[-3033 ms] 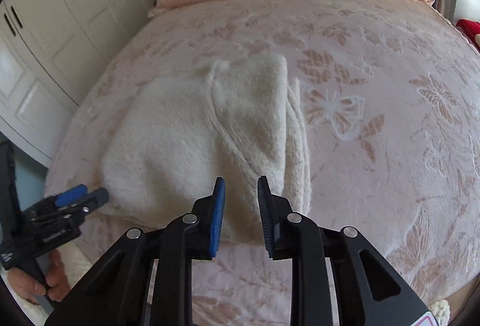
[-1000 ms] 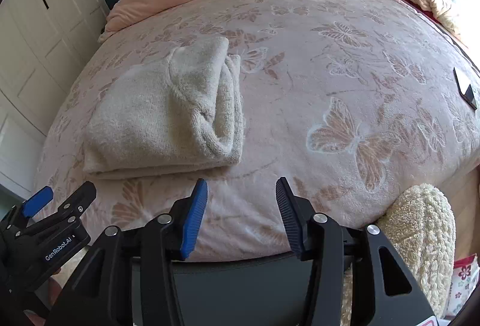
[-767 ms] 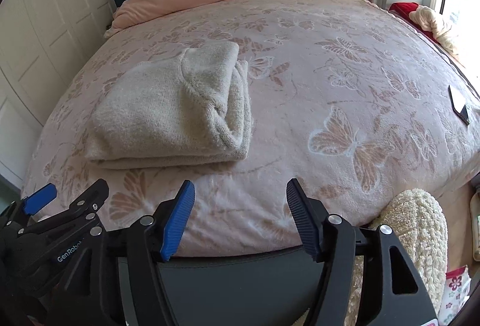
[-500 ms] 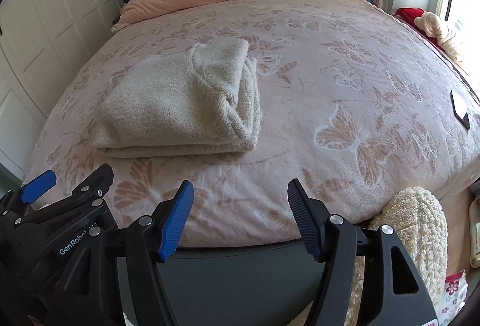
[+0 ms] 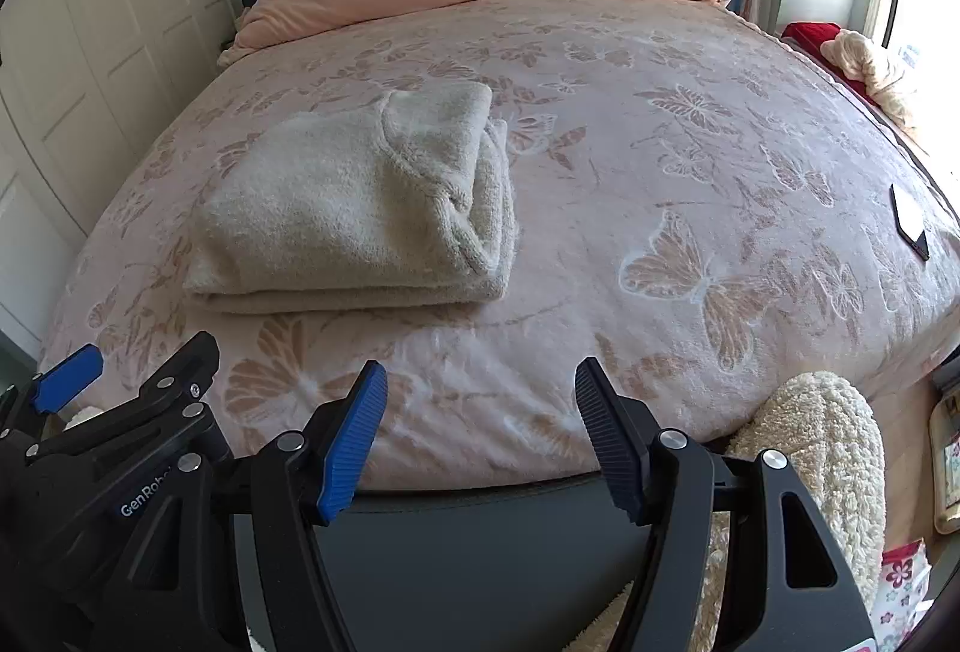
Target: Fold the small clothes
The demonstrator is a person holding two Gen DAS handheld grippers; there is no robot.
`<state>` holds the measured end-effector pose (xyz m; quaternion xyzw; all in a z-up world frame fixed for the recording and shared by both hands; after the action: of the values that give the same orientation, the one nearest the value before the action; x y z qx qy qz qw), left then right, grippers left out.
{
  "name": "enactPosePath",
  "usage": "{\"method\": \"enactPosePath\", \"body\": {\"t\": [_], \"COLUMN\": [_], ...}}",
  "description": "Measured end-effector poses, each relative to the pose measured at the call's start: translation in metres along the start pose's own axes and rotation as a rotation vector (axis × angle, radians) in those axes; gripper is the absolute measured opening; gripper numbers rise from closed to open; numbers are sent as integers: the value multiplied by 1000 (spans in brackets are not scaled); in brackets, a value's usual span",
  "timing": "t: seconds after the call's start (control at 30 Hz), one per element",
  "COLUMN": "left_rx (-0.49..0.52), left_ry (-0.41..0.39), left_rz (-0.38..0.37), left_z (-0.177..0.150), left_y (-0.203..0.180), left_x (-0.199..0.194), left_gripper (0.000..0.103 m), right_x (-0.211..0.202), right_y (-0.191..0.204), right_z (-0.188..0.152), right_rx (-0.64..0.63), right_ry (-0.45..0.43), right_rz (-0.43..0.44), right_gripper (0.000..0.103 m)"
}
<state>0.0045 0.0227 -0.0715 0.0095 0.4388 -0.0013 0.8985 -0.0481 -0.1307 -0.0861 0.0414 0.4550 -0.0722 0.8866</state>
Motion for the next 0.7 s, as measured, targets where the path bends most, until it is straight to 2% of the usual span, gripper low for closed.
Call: {"method": "enactPosePath", "body": {"t": [0.7], "left_rx": [14], "left_ry": [10], "left_rz": [5], "left_z": [-4], "left_y": [3], "left_x": [3], "left_gripper": [85], "right_x": [2], "right_y": [2], "right_z": [-5], "right_rx": [-4], "right_ry": [8], "right_rz": [-13], "right_gripper": [64]}}
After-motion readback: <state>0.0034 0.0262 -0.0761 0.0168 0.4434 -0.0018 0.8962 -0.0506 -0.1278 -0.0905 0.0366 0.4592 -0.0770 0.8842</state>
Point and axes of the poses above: each gripper's, at about its wrist camera, not at the fingertips, and x roughly the way its jaws point, y to its left, z to its top, the point moved 7 cm from there along x, roughly the way its jaws point, and after that the axes turned 8 degrees about -x, right-handed, at the moved point
